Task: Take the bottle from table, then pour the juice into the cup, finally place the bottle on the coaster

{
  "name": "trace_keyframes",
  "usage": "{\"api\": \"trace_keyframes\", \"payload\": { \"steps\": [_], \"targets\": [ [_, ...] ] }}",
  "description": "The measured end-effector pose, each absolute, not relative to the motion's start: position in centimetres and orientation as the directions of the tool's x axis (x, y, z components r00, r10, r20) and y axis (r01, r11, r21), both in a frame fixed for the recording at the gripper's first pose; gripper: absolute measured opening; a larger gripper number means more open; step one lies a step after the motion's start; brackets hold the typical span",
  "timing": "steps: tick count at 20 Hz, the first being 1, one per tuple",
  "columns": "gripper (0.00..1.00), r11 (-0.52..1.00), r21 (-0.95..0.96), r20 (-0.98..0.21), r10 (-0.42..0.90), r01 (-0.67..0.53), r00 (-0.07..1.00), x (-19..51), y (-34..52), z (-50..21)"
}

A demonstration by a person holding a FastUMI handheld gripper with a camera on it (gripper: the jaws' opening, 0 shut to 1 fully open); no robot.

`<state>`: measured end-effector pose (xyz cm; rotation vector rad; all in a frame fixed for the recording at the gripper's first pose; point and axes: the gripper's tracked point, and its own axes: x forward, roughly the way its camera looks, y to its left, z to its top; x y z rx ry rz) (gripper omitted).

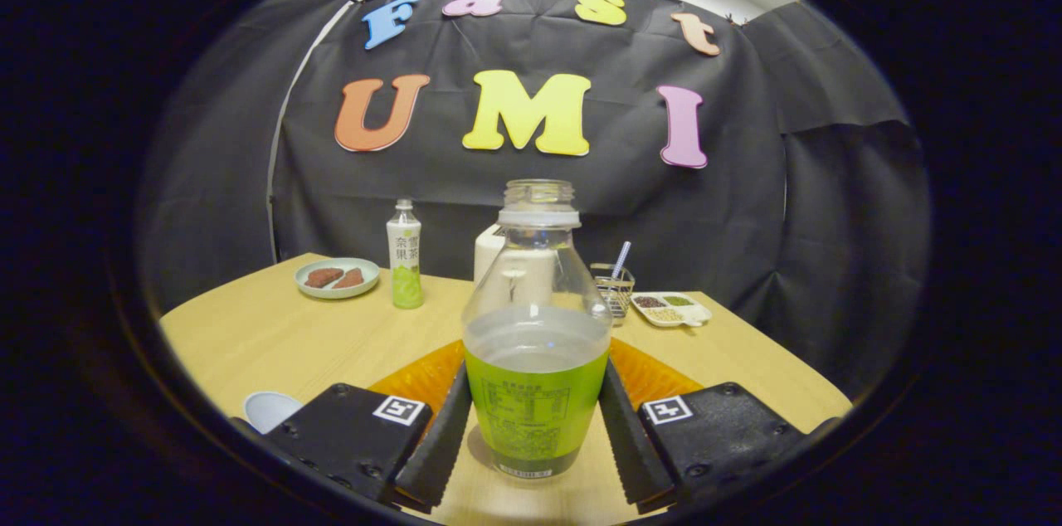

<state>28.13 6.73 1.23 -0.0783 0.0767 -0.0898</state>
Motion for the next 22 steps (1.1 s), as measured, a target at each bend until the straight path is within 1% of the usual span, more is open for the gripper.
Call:
{"api": "trace_keyframes", "payload": {
  "steps": [3, 7, 12, 18, 20, 22],
  "targets": [
    [0.81, 0.995, -0.069, -0.014, -0.078, 0.077, 0.997, 29.2, 6.8, 1.4],
    [0.81, 0.996, -0.072, -0.066, -0.064, 0.060, 0.996, 30.6, 6.9, -1.0],
    [0.81, 0.997, -0.068, -0.081, -0.051, 0.045, 0.995, 30.6, 6.9, -2.0],
    [0.84, 0.995, -0.081, -0.098, -0.060, 0.052, 0.993, 30.1, 6.9, -1.9],
    [0.93, 0.995, -0.085, -0.113, -0.068, 0.058, 0.991, 29.6, 6.8, -1.9],
    [0.99, 0.994, -0.087, -0.123, -0.069, 0.059, 0.990, 29.1, 6.7, -1.7]
  ]
}}
